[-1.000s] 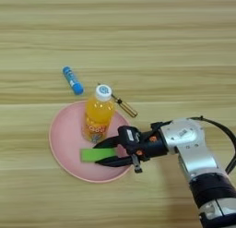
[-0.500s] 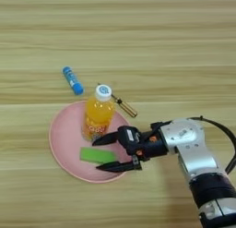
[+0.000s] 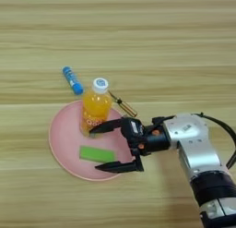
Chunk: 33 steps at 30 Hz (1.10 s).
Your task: Move the objects on the table
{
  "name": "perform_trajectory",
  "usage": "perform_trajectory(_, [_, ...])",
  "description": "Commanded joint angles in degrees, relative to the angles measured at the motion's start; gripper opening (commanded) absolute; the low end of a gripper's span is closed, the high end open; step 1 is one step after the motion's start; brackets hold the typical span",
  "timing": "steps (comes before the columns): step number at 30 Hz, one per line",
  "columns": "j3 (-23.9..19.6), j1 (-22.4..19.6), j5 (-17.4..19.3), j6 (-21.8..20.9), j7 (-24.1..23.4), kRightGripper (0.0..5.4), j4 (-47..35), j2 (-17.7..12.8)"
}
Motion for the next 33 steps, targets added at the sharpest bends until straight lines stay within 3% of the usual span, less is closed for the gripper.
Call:
perform_trajectory(1, [-2.6, -2.9, 2.8, 1.5, -1.3, 4.94, -4.4, -2.6])
perform_trajectory(5, [-3.2, -2.4, 4.2, 2.5, -1.1, 5.38, -6.2, -2.8])
perform_trajectory(25, [-9.3, -0.5, 20.8, 12.0, -0.1, 5.38, -19.2, -6.1])
perform_trajectory(33, [-13.6, -1.8, 27.4, 15.8, -0.5, 5.38, -20.5, -5.4])
